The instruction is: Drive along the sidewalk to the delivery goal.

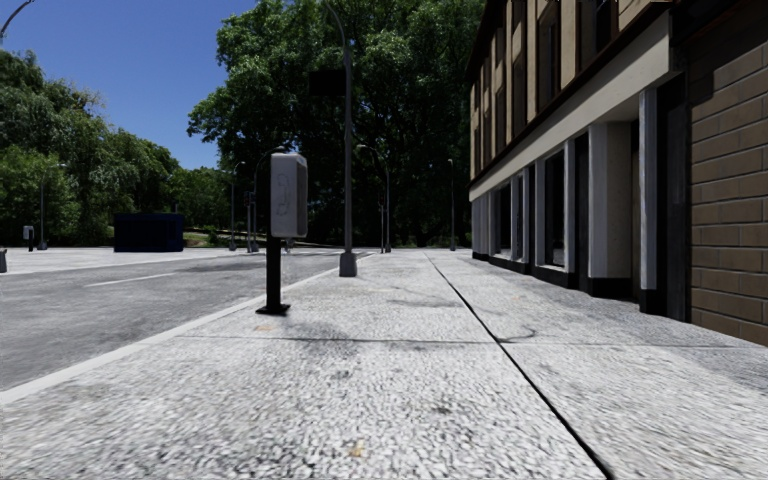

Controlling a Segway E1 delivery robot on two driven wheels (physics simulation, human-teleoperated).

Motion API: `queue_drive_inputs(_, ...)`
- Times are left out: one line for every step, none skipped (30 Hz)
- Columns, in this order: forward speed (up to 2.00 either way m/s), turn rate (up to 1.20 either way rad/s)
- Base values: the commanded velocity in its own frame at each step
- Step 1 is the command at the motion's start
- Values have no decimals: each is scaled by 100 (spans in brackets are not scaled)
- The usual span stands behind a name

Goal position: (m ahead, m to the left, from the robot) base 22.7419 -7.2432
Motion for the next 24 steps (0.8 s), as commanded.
queue_drive_inputs(200,0)
queue_drive_inputs(200,0)
queue_drive_inputs(200,0)
queue_drive_inputs(200,0)
queue_drive_inputs(200,0)
queue_drive_inputs(200,0)
queue_drive_inputs(200,0)
queue_drive_inputs(200,0)
queue_drive_inputs(200,0)
queue_drive_inputs(200,0)
queue_drive_inputs(200,0)
queue_drive_inputs(200,0)
queue_drive_inputs(200,0)
queue_drive_inputs(200,0)
queue_drive_inputs(200,0)
queue_drive_inputs(200,0)
queue_drive_inputs(200,0)
queue_drive_inputs(200,0)
queue_drive_inputs(200,0)
queue_drive_inputs(200,0)
queue_drive_inputs(200,0)
queue_drive_inputs(200,0)
queue_drive_inputs(200,0)
queue_drive_inputs(200,0)
